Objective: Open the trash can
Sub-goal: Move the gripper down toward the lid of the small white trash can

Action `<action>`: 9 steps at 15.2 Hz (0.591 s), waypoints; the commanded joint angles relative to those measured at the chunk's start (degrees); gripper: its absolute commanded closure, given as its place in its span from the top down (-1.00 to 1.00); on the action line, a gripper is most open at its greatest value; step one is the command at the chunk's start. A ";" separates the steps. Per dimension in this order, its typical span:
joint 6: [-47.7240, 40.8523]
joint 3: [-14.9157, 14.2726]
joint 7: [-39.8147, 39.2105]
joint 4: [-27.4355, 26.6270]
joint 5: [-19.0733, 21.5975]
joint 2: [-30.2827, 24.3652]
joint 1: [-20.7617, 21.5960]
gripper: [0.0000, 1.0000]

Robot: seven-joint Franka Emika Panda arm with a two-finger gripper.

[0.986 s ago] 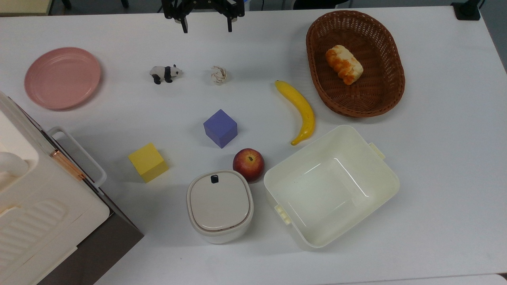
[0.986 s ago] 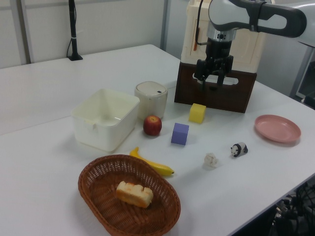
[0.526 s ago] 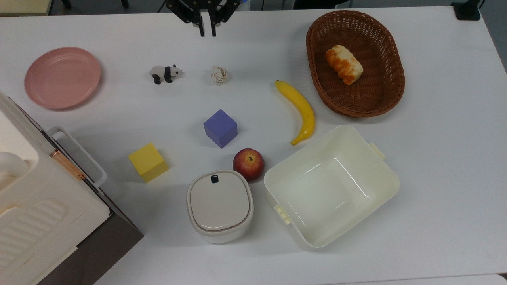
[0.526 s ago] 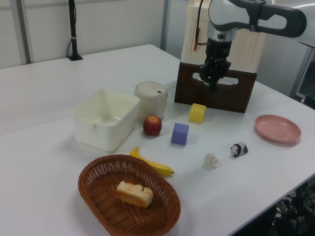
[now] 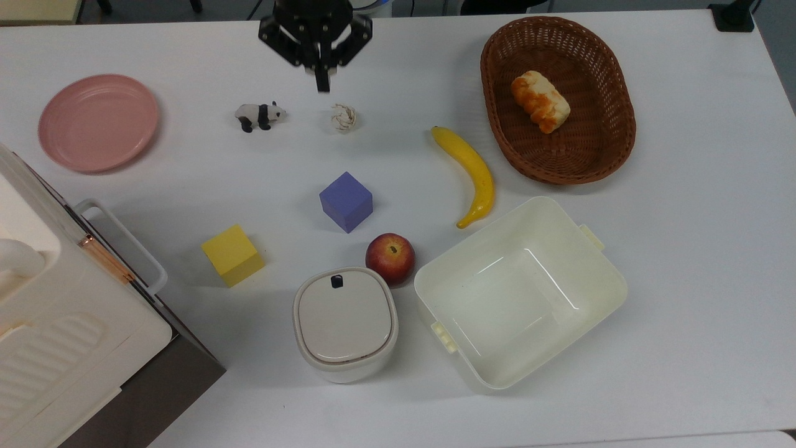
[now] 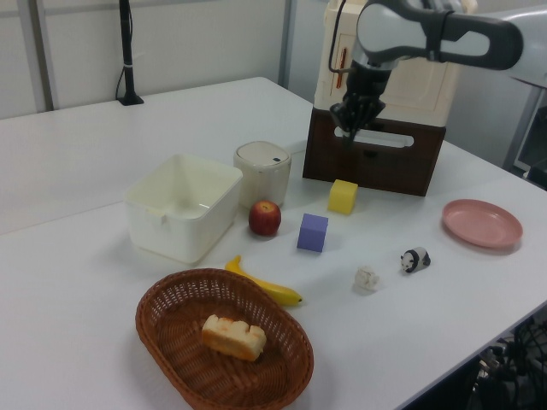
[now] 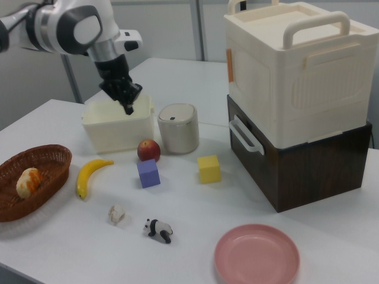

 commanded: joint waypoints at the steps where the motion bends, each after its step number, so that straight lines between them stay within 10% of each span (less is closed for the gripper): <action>1: 10.39 -0.29 4.97 0.56 0.36 4.07 0.23 -1.00; 9: 21.56 -0.37 4.98 9.88 -0.08 16.64 -0.39 -1.00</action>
